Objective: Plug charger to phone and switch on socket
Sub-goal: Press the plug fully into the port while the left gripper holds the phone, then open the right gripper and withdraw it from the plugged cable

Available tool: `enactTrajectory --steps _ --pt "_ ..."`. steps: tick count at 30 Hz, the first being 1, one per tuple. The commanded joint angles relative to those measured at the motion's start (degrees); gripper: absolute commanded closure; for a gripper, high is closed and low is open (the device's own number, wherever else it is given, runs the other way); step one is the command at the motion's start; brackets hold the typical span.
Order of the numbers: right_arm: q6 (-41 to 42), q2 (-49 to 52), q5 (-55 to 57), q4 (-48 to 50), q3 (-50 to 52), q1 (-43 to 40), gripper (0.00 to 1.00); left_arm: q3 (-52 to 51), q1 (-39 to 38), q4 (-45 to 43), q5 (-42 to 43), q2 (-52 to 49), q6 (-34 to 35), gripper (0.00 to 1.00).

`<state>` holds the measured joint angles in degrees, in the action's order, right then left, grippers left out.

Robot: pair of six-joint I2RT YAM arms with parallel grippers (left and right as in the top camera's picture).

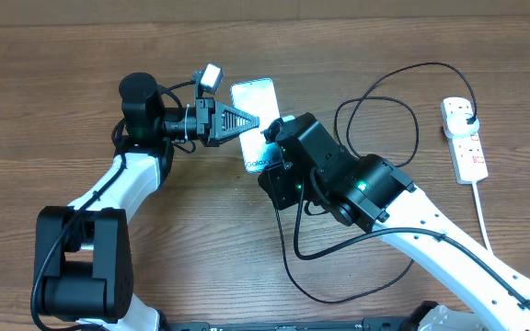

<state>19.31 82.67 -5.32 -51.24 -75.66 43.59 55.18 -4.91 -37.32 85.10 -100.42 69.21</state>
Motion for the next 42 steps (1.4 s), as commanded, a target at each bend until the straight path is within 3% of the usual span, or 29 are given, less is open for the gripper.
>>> enactTrajectory --steps 1,5,13,20,24,37,42 --pt "0.57 0.28 1.11 -0.55 -0.90 -0.52 0.65 0.74 -1.11 -0.24 4.92 0.22 -1.53 0.96" --pt "0.92 0.31 -4.28 -2.82 -0.90 -0.52 0.63 0.74 -1.11 -0.24 3.13 0.22 -1.55 0.96" --pt "3.43 0.42 -4.81 -5.46 -0.81 -0.46 0.61 0.74 -1.11 -0.22 1.31 0.22 -1.53 0.96" --pt "3.45 0.42 -4.79 -4.02 -0.81 -0.46 0.89 0.74 -1.11 -0.22 1.31 0.22 -1.53 0.96" --pt "3.43 0.42 -4.09 -2.47 -0.81 -0.46 0.96 0.74 -1.11 -0.22 1.44 0.22 -1.53 0.96" --pt "2.84 0.39 4.26 6.51 -1.77 -0.48 0.96 0.68 -1.55 -0.22 5.53 0.22 -3.30 0.96" --pt "-0.92 0.39 4.44 8.66 -3.52 -0.48 0.96 0.68 -4.13 -0.24 5.55 0.22 -3.52 0.96"
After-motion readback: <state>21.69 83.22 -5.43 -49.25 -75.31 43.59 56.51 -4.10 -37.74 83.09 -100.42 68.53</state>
